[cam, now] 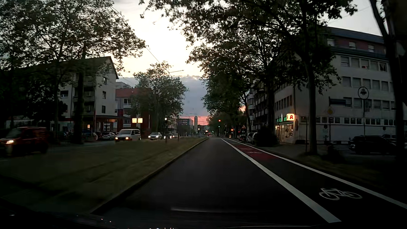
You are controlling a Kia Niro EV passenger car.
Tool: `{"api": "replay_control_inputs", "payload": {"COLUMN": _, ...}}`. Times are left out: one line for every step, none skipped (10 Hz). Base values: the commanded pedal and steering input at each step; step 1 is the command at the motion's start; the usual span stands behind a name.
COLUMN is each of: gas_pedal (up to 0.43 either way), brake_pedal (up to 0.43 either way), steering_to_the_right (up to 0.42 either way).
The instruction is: Follow the waypoints while adhering to traffic rules and regulations
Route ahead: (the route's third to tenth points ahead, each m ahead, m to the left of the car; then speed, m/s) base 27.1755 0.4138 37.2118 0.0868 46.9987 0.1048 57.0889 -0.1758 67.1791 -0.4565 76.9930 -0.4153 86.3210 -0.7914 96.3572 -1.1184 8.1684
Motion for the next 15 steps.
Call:
{"api": "replay_control_inputs", "payload": {"gas_pedal": 0.0, "brake_pedal": 0.0, "steering_to_the_right": 0.002}}
{"api": "replay_control_inputs", "payload": {"gas_pedal": 0.0, "brake_pedal": 0.0, "steering_to_the_right": 0.001}}
{"api": "replay_control_inputs", "payload": {"gas_pedal": 0.0, "brake_pedal": 0.0, "steering_to_the_right": 0.002}}
{"api": "replay_control_inputs", "payload": {"gas_pedal": 0.0, "brake_pedal": 0.0, "steering_to_the_right": 0.002}}
{"api": "replay_control_inputs", "payload": {"gas_pedal": 0.0, "brake_pedal": 0.0, "steering_to_the_right": 0.002}}
{"api": "replay_control_inputs", "payload": {"gas_pedal": 0.0, "brake_pedal": 0.0, "steering_to_the_right": 0.001}}
{"api": "replay_control_inputs", "payload": {"gas_pedal": 0.0, "brake_pedal": 0.0, "steering_to_the_right": 0.002}}
{"api": "replay_control_inputs", "payload": {"gas_pedal": 0.0, "brake_pedal": 0.0, "steering_to_the_right": 0.002}}
{"api": "replay_control_inputs", "payload": {"gas_pedal": 0.0, "brake_pedal": 0.0, "steering_to_the_right": 0.002}}
{"api": "replay_control_inputs", "payload": {"gas_pedal": 0.0, "brake_pedal": 0.0, "steering_to_the_right": 0.002}}
{"api": "replay_control_inputs", "payload": {"gas_pedal": 0.0, "brake_pedal": 0.0, "steering_to_the_right": 0.002}}
{"api": "replay_control_inputs", "payload": {"gas_pedal": 0.0, "brake_pedal": 0.0, "steering_to_the_right": 0.002}}
{"api": "replay_control_inputs", "payload": {"gas_pedal": 0.0, "brake_pedal": 0.0, "steering_to_the_right": 0.001}}
{"api": "replay_control_inputs", "payload": {"gas_pedal": 0.0, "brake_pedal": 0.0, "steering_to_the_right": 0.002}}
{"api": "replay_control_inputs", "payload": {"gas_pedal": 0.0, "brake_pedal": 0.0, "steering_to_the_right": 0.002}}
